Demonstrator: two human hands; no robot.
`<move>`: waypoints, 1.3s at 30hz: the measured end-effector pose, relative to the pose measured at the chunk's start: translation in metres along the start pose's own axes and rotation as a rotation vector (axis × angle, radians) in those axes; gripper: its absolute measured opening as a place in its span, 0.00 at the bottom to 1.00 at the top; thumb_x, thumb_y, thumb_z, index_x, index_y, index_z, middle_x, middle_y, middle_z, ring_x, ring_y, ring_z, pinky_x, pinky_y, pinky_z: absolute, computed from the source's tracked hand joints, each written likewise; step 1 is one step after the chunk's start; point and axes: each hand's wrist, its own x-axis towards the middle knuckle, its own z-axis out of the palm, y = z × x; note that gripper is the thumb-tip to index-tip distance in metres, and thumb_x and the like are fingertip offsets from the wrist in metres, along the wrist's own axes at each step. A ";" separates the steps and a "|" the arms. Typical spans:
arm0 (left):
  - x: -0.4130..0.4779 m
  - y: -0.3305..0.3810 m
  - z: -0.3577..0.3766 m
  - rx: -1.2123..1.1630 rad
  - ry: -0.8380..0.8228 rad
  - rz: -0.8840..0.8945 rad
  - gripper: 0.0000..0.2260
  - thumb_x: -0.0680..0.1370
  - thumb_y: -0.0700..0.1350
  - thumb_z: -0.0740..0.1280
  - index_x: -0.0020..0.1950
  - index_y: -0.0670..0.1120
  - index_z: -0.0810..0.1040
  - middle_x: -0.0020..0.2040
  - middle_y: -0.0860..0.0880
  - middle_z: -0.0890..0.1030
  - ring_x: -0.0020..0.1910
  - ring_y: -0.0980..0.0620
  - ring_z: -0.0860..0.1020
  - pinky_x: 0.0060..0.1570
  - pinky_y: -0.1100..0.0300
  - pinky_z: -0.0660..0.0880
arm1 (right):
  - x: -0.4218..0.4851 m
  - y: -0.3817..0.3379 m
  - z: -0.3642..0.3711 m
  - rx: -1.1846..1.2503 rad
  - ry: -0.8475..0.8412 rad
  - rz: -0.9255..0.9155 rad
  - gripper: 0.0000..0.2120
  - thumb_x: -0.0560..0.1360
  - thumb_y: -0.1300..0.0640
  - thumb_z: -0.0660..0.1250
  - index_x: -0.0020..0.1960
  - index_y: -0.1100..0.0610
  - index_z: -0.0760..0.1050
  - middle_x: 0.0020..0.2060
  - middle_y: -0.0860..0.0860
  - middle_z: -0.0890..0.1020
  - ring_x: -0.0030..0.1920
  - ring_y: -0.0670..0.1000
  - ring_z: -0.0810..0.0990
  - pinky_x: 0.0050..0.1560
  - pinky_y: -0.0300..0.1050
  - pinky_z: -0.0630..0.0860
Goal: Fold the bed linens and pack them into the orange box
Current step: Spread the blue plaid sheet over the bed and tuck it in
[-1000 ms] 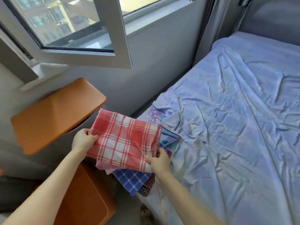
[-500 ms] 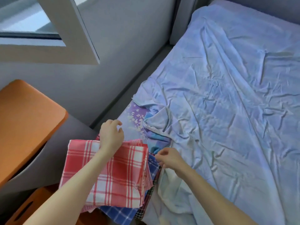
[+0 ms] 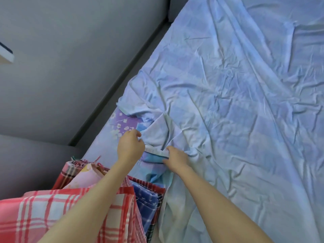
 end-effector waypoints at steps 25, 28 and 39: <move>-0.123 0.186 -0.115 -1.099 -0.468 -0.649 0.06 0.75 0.38 0.69 0.42 0.39 0.72 0.37 0.46 0.75 0.34 0.52 0.75 0.37 0.64 0.77 | -0.336 0.100 -0.167 0.985 0.372 -0.190 0.17 0.74 0.57 0.70 0.34 0.69 0.72 0.28 0.54 0.68 0.31 0.48 0.65 0.32 0.42 0.60; -0.167 0.207 -0.143 -0.996 -0.597 -0.489 0.05 0.75 0.38 0.69 0.43 0.39 0.74 0.30 0.46 0.79 0.27 0.51 0.79 0.22 0.64 0.76 | -0.354 0.106 -0.173 0.511 0.432 -0.107 0.16 0.71 0.51 0.68 0.31 0.60 0.69 0.26 0.50 0.67 0.29 0.46 0.66 0.32 0.44 0.60; -0.258 0.220 -0.233 -0.780 -0.507 0.208 0.07 0.74 0.38 0.71 0.48 0.38 0.76 0.33 0.43 0.77 0.25 0.54 0.78 0.28 0.66 0.77 | -0.379 -0.046 -0.180 0.931 0.839 -0.299 0.11 0.72 0.56 0.68 0.33 0.49 0.70 0.26 0.41 0.75 0.29 0.42 0.71 0.31 0.35 0.66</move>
